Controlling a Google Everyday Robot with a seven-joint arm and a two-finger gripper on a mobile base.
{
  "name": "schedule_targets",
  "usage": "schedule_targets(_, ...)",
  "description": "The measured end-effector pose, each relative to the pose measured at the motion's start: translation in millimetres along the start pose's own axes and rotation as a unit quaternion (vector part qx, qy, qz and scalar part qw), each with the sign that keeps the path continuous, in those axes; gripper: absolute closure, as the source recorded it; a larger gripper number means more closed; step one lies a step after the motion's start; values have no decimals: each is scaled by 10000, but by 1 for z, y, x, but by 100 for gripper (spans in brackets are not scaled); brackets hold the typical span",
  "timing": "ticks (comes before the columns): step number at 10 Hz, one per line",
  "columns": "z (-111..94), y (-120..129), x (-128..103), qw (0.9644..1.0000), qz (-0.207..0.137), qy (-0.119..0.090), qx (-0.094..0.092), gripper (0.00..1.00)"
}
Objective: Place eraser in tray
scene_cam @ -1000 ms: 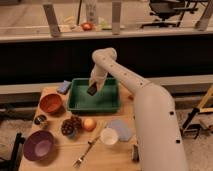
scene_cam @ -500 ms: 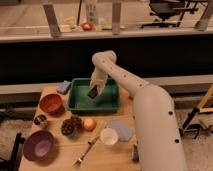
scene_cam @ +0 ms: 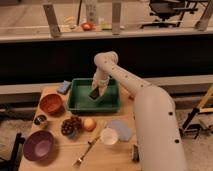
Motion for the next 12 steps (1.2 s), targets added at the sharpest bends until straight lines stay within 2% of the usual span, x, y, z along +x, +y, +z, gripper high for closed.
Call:
schedule_targets(4,1,10,6,9999,109,0,-64,22)
schedule_targets(12,2,28,10,9997,218,-34,-41,20)
